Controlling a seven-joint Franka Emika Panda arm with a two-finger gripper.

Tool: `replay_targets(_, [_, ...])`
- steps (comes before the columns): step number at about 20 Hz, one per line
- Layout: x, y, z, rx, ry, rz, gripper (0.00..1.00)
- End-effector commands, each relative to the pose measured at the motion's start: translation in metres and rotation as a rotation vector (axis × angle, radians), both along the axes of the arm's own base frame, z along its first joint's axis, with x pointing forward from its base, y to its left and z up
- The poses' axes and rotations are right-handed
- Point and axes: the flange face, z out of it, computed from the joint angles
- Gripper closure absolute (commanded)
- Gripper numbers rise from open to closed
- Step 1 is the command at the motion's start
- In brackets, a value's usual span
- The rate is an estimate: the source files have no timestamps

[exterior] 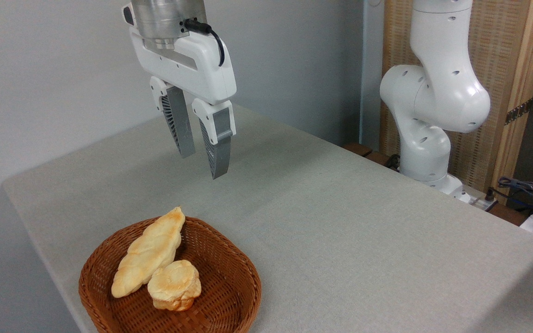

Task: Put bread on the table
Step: 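Move the open gripper down toward the elongated bread roll in the basket, then lower the gripper around the elongated bread roll and close on it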

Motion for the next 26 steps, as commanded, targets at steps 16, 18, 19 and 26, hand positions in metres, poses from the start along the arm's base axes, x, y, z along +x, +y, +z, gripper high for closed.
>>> replay_targets(16, [0.02,-0.004,-0.019,-0.022,-0.03,0.012,0.0])
replay_targets(18, [0.034,-0.013,-0.035,-0.018,-0.045,0.067,0.0])
replay_targets(19, [0.04,-0.018,-0.042,-0.018,-0.051,0.083,0.0])
replay_targets(26, [0.069,-0.042,-0.097,-0.053,-0.039,0.295,0.0])
